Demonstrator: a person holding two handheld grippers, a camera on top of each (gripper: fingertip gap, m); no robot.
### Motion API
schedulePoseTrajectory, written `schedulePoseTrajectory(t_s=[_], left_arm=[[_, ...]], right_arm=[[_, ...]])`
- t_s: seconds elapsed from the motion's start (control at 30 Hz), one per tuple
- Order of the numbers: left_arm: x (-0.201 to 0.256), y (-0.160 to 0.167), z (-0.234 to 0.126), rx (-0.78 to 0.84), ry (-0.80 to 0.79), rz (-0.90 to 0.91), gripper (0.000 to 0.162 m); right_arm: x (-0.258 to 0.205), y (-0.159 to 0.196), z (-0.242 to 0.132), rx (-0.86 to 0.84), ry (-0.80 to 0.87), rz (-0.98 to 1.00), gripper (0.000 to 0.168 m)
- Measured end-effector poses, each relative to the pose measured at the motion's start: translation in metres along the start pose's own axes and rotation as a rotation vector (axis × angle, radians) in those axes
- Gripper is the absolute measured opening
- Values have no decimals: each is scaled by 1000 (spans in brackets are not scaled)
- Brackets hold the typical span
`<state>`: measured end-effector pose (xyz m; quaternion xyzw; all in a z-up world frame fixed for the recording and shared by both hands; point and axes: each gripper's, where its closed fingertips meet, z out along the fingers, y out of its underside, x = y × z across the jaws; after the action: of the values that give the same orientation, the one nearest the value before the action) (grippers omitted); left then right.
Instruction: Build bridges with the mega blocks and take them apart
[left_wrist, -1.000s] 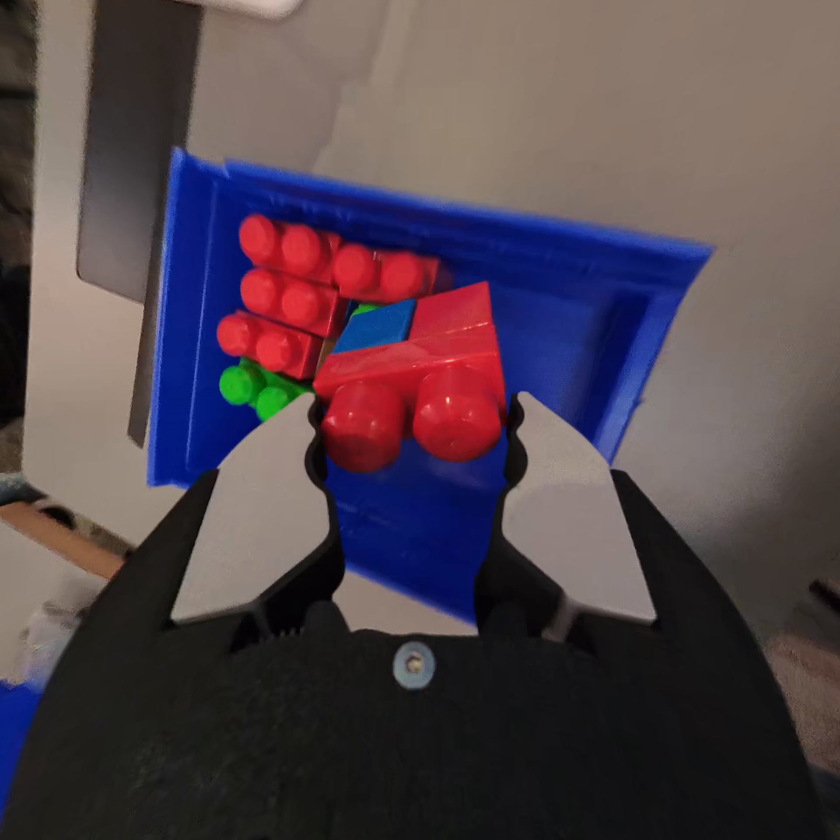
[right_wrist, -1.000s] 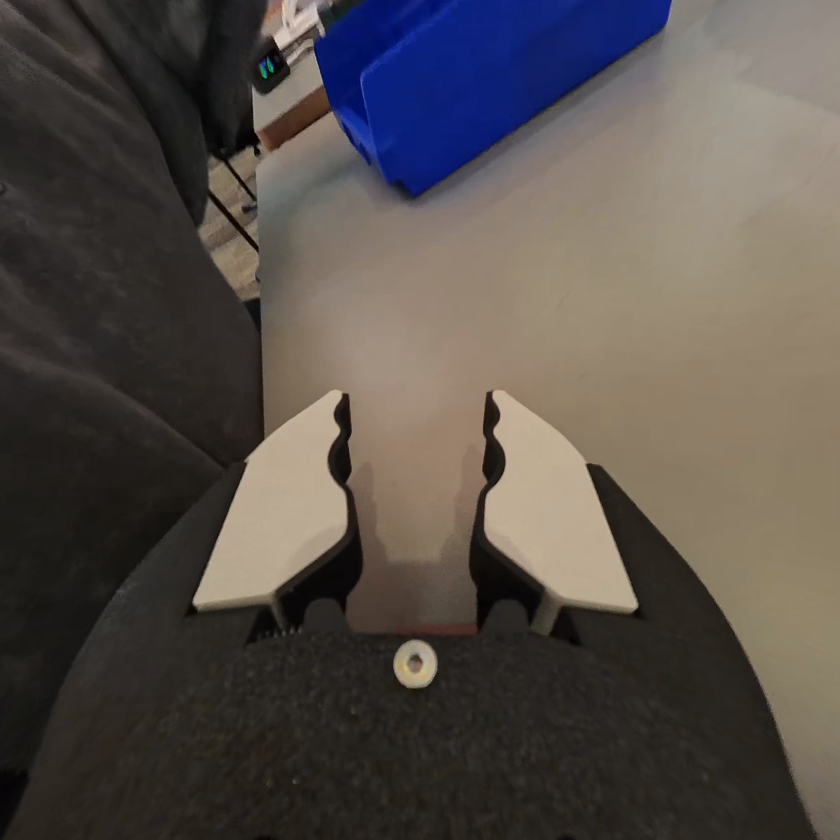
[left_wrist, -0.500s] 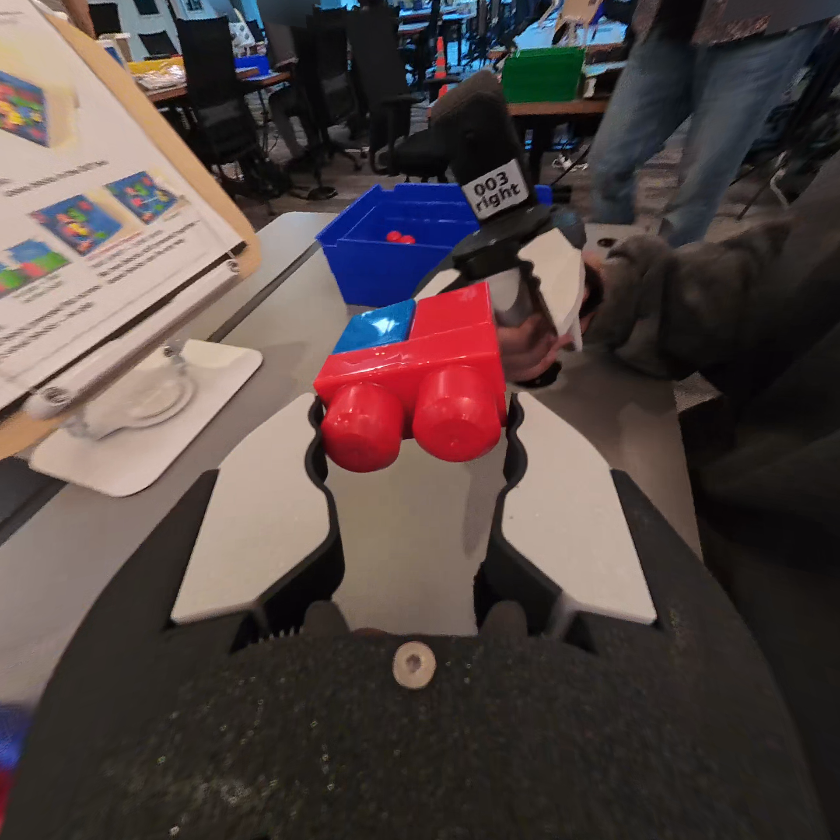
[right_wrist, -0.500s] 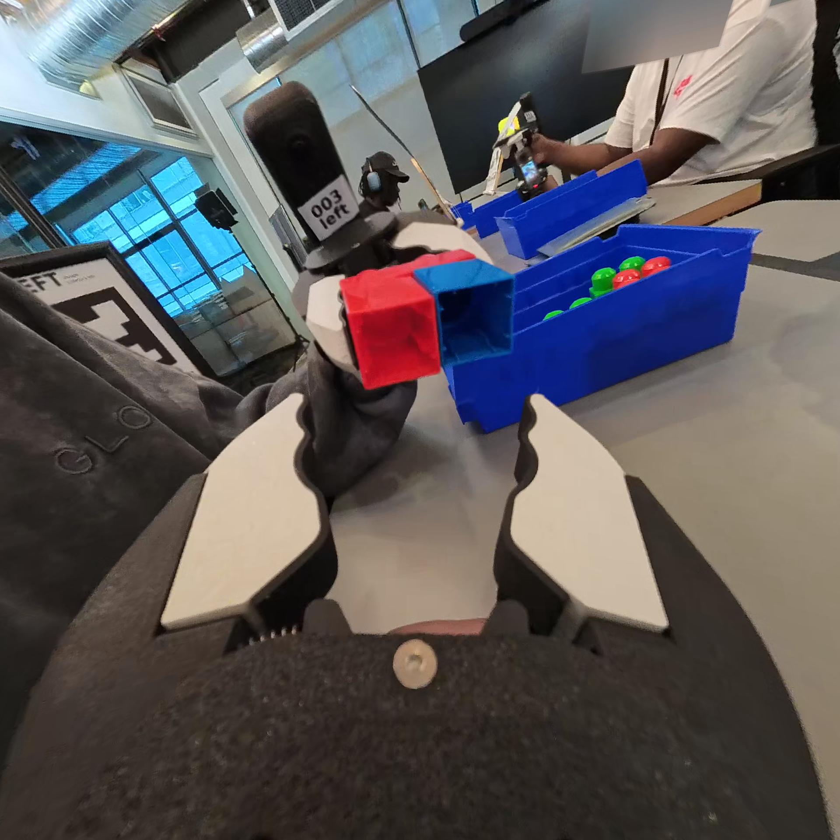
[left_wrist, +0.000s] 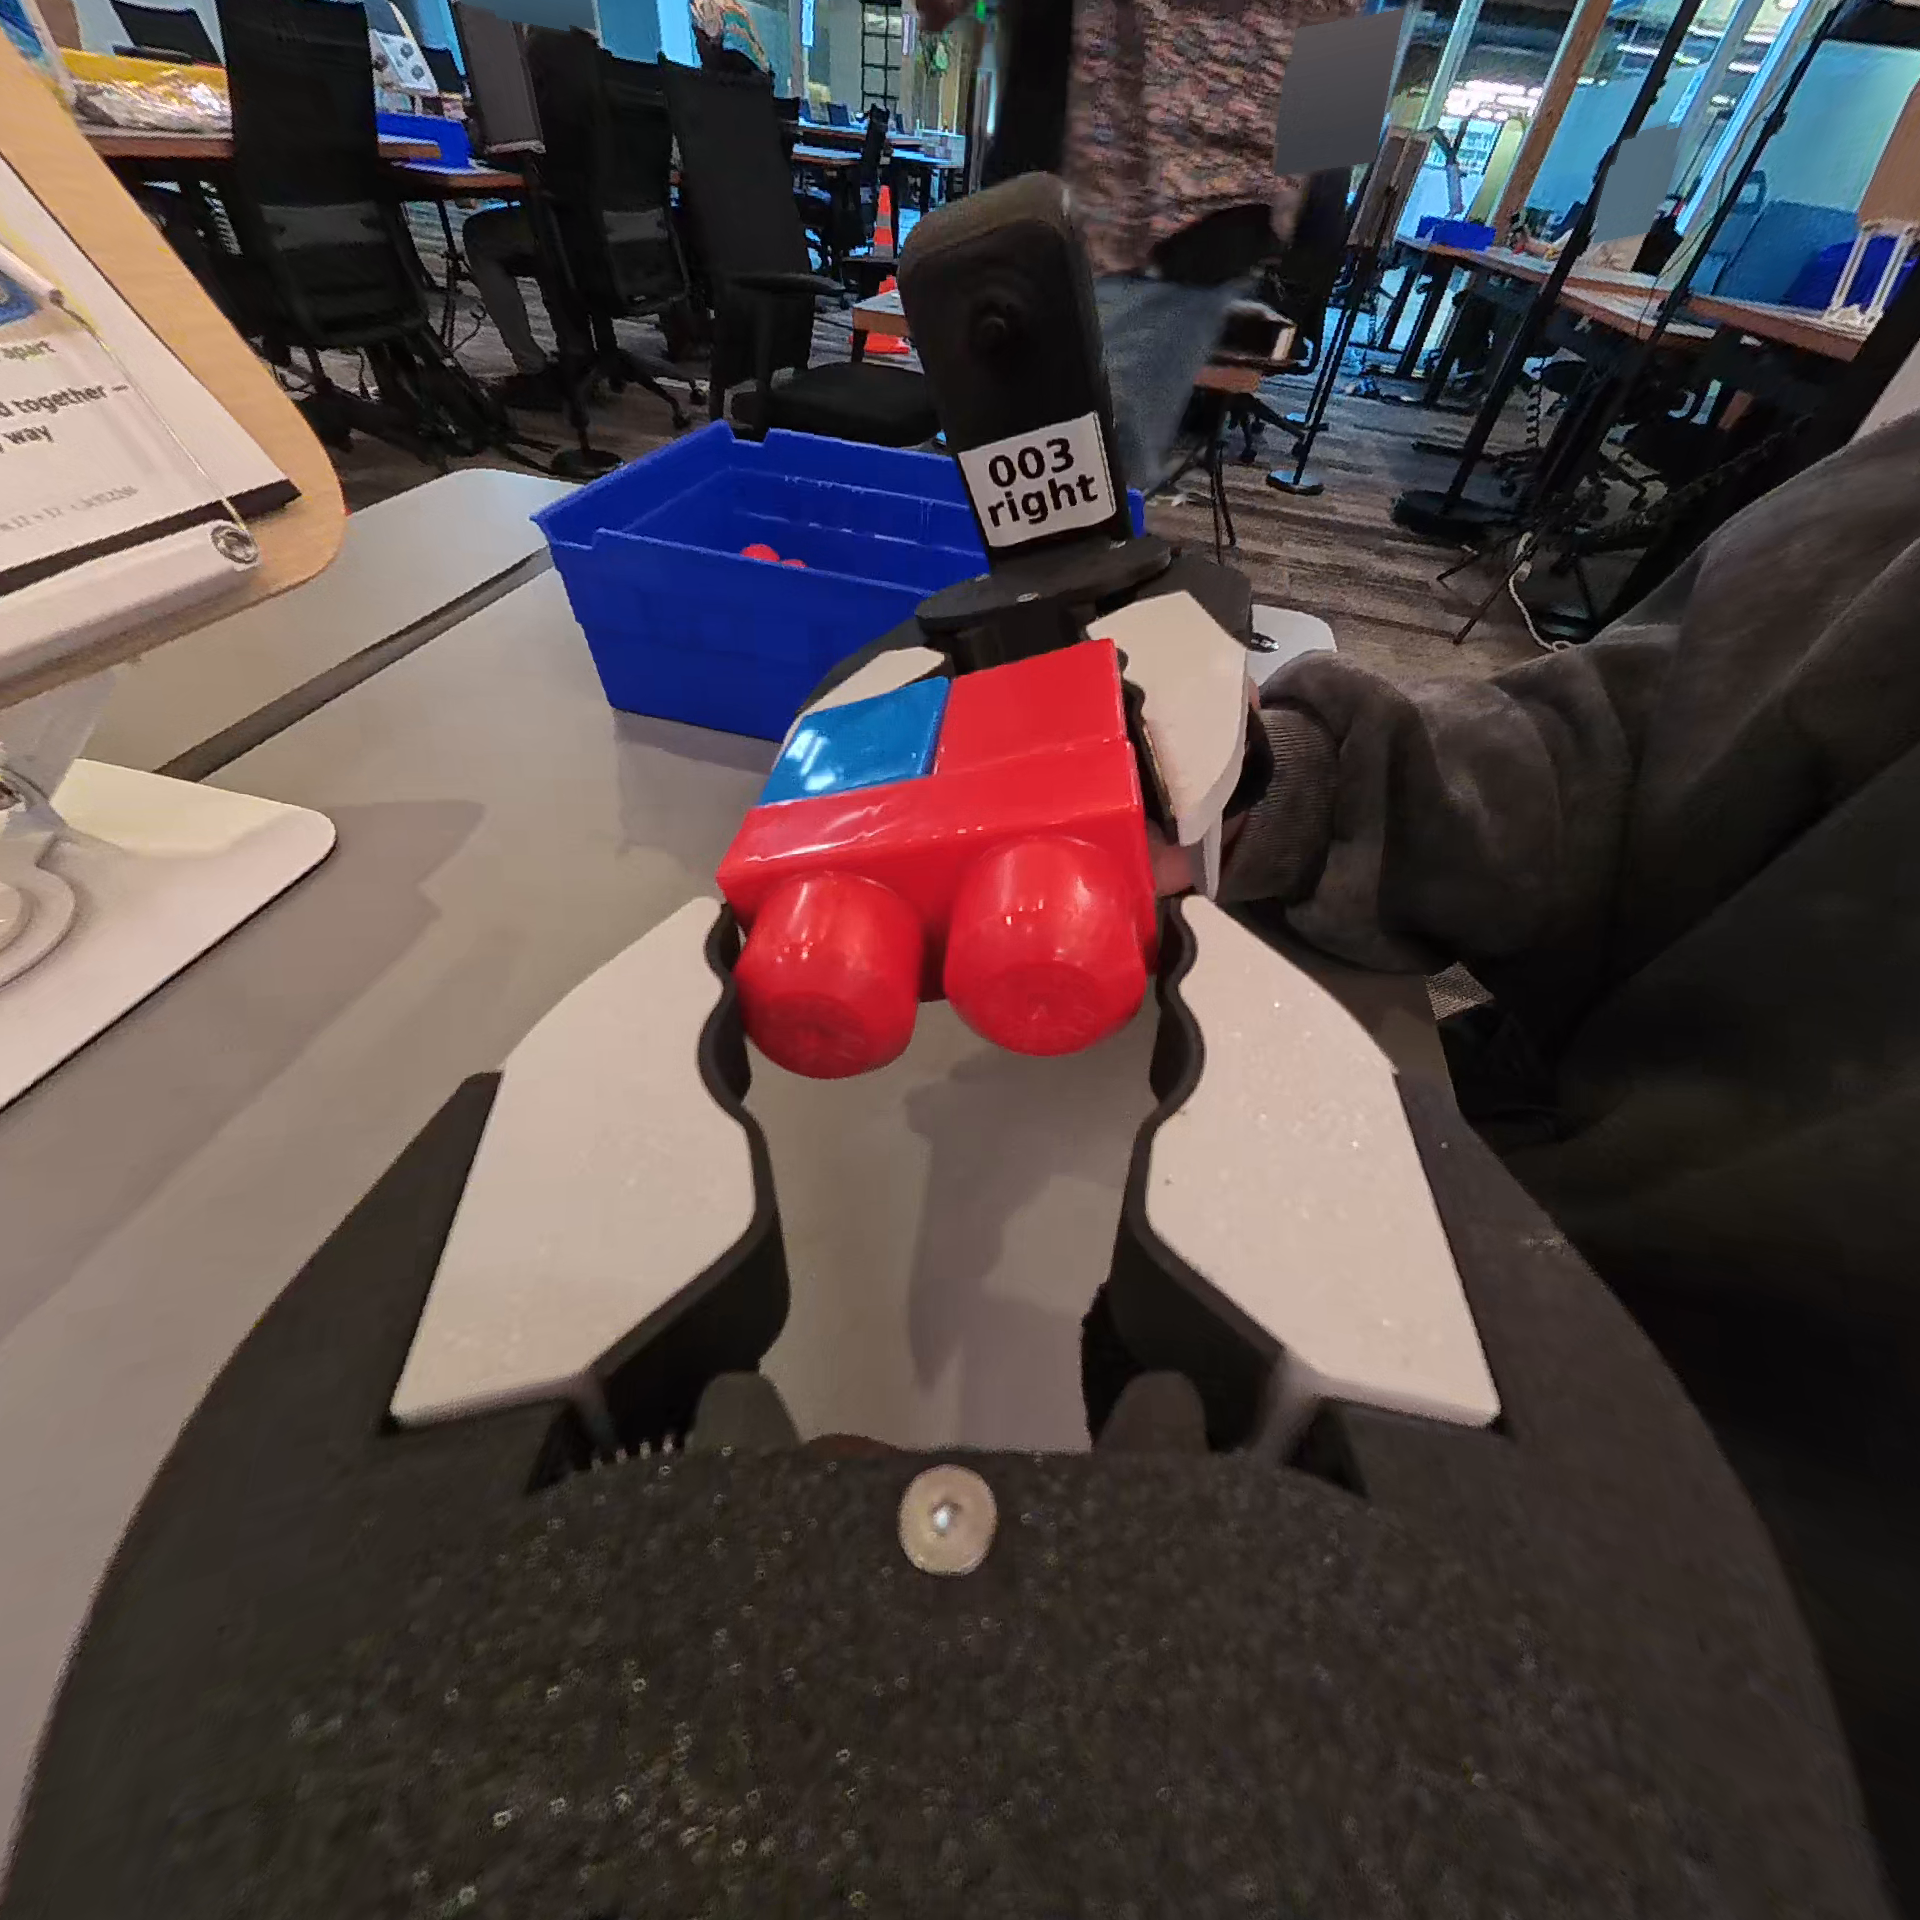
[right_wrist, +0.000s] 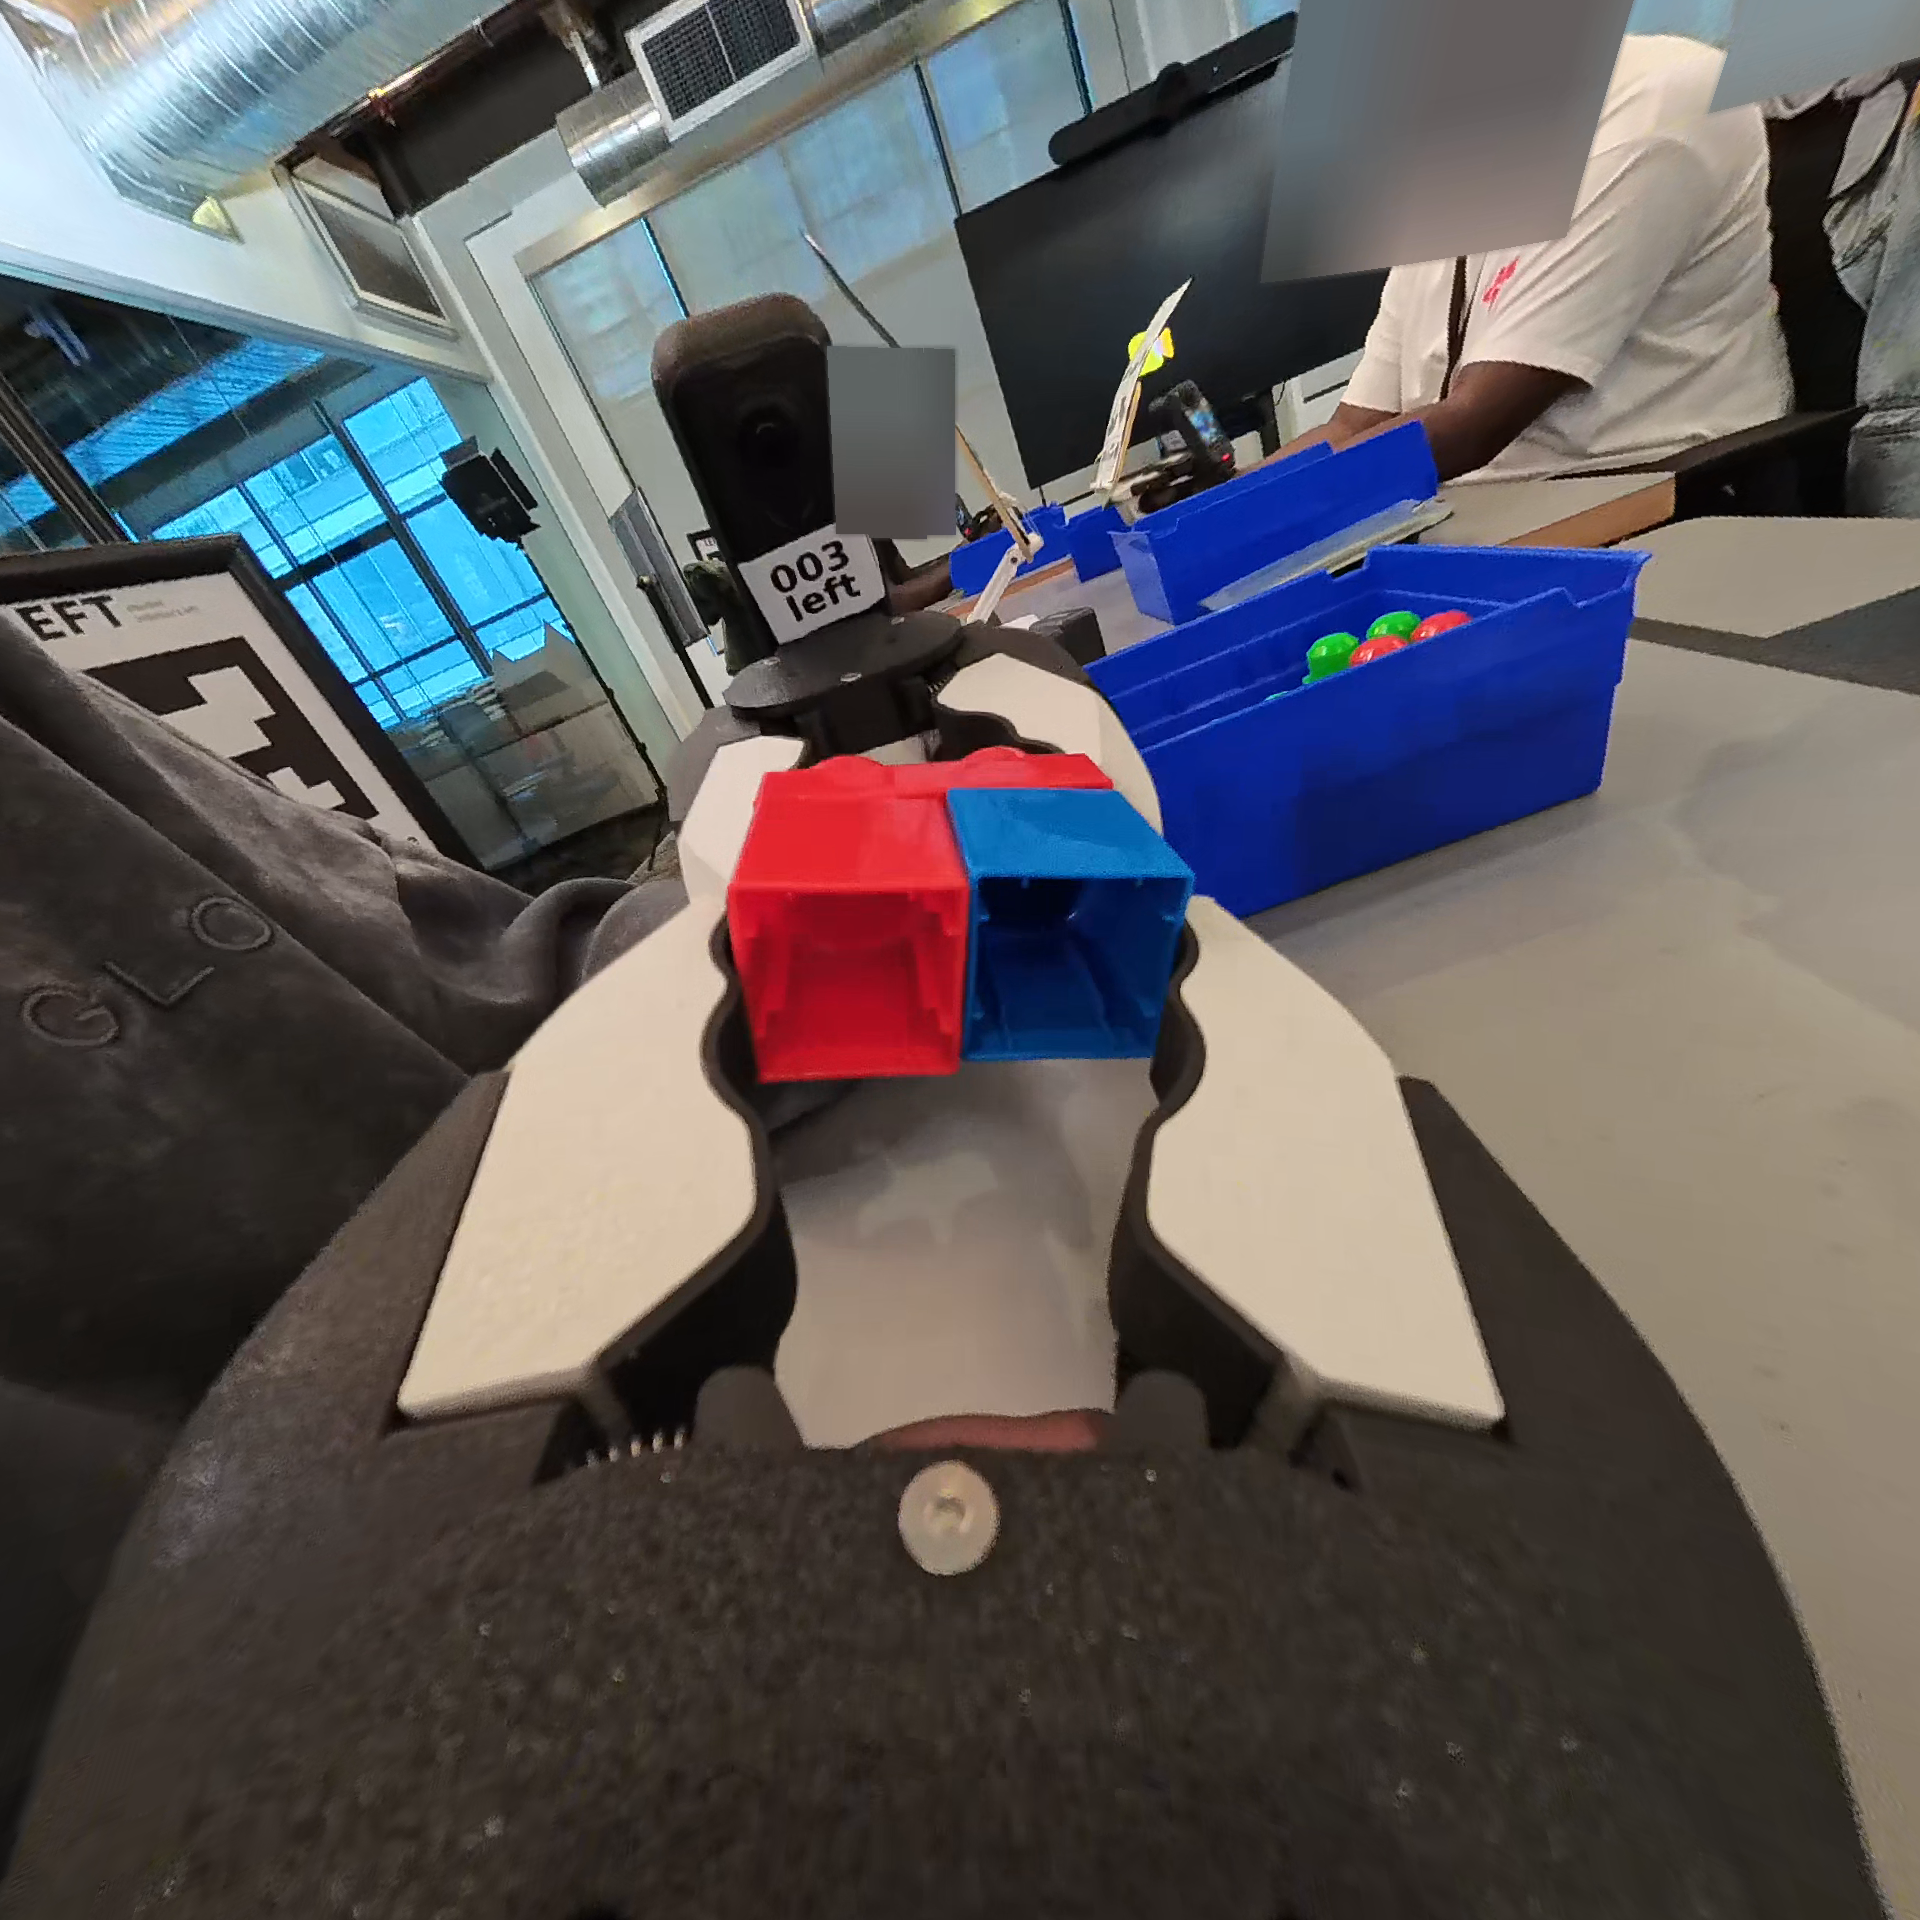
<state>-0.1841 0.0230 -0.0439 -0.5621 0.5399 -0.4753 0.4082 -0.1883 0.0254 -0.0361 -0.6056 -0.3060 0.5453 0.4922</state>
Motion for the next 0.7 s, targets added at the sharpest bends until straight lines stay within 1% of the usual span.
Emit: schedulePoseTrajectory(t_s=[0.2, 0.7], left_arm=[[0, 4, 2, -33, 10, 0, 75], [3, 7, 2, -21, 54, -26, 72]], right_arm=[[2, 3, -3, -23, -3, -6, 75], [2, 6, -6, -32, 1, -9, 74]])
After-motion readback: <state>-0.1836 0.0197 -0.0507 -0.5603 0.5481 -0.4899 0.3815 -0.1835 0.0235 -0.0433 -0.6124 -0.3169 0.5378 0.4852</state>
